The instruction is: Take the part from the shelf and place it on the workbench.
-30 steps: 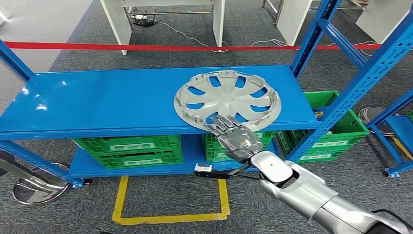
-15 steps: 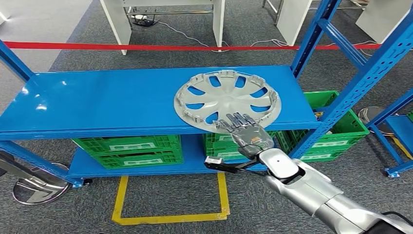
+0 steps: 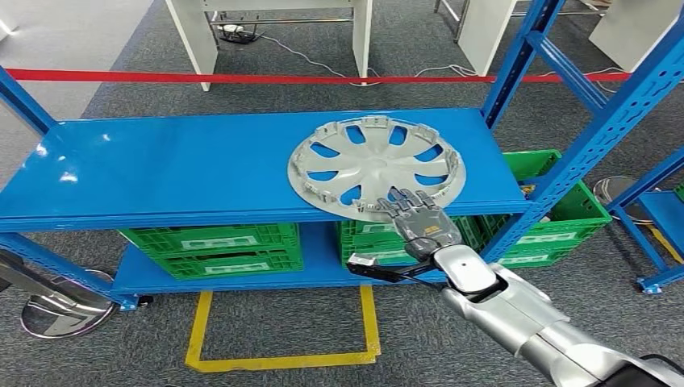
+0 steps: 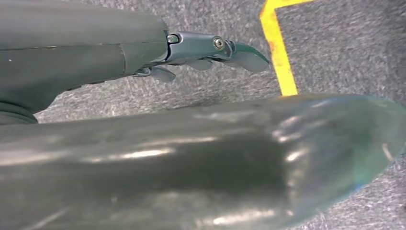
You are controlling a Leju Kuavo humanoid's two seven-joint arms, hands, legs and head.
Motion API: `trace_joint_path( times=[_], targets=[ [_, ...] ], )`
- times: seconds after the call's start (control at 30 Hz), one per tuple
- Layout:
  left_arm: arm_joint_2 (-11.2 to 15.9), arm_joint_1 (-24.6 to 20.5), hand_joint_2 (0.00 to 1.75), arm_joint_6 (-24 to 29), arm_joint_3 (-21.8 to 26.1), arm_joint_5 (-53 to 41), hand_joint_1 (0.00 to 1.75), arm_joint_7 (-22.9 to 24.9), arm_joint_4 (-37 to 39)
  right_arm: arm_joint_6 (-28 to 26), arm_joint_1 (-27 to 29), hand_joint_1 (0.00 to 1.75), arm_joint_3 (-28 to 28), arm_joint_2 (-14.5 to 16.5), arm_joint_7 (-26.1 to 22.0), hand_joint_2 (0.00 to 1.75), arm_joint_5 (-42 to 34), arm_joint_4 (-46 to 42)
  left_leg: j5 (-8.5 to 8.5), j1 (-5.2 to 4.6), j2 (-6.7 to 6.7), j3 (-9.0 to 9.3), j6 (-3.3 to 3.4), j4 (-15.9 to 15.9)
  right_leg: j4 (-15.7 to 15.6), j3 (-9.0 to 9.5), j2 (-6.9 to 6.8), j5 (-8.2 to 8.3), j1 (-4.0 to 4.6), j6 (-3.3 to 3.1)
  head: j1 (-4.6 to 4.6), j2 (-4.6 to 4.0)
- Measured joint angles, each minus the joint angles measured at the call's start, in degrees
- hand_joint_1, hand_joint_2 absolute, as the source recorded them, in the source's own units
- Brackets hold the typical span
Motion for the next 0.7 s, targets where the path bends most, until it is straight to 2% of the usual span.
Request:
trace_joint_path(
  times=[0.37,0.7],
  targets=[
    [1.7,-2.0,0.00,2.4,-6.1,5.8,0.00,-1.2,-1.1,-0.4,0.1,0.00,-1.8,1.9,-1.8,1.75,-3.5,0.4,0.00,0.00,0.00,0.00,0.00,0.0,0.0,0.00,0.00,0.00,0.00,0.00,-0.01,0.00],
    [2.5,-3.6,0.00,2.5,-9.7,8.5,0.00,-2.5,-1.1,-0.5,0.1,0.00,-1.8,3.5,-3.7,1.75,-5.6,-1.2,0.00,0.00,0.00,0.00,0.00,0.0,0.0,0.00,0.00,0.00,0.00,0.00,0.01,0.00]
  ],
)
